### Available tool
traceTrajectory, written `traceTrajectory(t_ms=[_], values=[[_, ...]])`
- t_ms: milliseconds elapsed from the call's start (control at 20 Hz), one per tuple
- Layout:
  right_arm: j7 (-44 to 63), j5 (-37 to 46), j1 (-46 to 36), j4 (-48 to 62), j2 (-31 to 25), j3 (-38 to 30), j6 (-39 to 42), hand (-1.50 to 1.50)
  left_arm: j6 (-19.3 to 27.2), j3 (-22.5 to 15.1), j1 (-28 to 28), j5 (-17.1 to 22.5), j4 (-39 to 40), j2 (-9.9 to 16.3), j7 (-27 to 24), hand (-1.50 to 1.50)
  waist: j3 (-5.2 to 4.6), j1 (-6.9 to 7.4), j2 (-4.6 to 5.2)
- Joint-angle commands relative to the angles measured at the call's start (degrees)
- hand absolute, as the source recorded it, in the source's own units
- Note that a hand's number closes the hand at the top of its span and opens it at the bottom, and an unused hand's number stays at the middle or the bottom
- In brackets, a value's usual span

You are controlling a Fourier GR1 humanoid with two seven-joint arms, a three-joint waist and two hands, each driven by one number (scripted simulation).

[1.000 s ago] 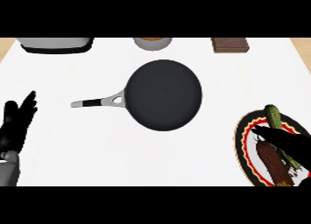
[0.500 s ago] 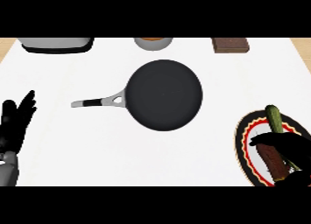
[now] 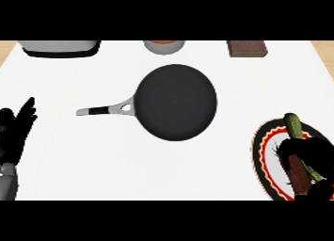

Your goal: Pick the sweet potato from the plate and place it in the pan

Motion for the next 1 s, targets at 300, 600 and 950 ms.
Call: traceTrajectory(t_ms=[300,600,950], values=[[37.6,5.9,13.5,-7.7,19.9,-8.4,-9.7,1.5,2.0,2.9,3.3,0.3,1.2,0.5,0.5,0.0,-0.52,-8.75,-2.0],[51.4,18.1,14.5,-25.5,29.4,-2.3,-20.7,1.5,1.4,2.7,4.5,0.1,1.0,0.6,-0.3,0.0,-0.76,-6.15,-2.17],[67.4,35.2,12.5,-38.2,30.9,16.8,-26.0,1.5,0.2,1.1,0.7,-0.1,-0.7,1.0,0.9,0.0,-0.31,-2.43,-0.96]])
